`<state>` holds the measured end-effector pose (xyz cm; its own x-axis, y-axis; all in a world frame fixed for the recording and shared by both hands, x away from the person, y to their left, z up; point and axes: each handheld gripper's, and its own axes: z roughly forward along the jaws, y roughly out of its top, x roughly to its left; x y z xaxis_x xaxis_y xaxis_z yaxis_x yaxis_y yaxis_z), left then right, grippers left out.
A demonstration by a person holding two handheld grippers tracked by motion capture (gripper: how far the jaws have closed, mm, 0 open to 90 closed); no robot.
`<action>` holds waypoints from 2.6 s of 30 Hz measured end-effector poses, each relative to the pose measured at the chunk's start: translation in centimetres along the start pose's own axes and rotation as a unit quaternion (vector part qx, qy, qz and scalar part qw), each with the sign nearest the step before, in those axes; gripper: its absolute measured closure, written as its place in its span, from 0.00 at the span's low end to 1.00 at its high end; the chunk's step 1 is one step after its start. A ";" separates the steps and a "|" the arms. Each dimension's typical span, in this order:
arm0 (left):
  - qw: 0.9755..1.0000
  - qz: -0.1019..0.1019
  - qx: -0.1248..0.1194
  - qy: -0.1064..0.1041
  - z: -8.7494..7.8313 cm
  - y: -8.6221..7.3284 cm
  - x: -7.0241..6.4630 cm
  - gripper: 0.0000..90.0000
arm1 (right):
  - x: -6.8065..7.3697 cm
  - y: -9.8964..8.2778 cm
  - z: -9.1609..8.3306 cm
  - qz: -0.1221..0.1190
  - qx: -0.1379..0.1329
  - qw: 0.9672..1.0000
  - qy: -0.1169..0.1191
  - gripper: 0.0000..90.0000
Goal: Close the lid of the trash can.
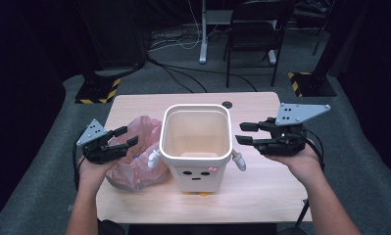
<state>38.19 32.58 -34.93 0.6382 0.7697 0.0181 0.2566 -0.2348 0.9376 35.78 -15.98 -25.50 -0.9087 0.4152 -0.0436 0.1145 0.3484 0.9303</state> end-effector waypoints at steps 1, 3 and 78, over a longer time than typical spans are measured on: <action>1.000 -0.001 0.000 0.000 0.0 0.0 0.0 0.46 | -0.1 -0.2 -0.1 0.002 0.000 1.000 -0.005 0.64; 1.000 -0.002 0.000 0.001 0.0 -0.1 0.0 0.46 | -0.3 -0.6 -0.2 0.009 -0.004 1.000 -0.012 0.63; 0.998 -0.053 0.030 0.027 3.5 -3.4 2.0 0.34 | -5.7 -22.0 0.8 0.177 0.057 0.938 -0.291 0.51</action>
<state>41.13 32.84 -39.27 0.5653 0.8228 -0.0594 0.3641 -0.1842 0.9130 38.76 -25.31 -46.06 -0.4362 0.8990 0.0391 0.4412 0.1758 0.8800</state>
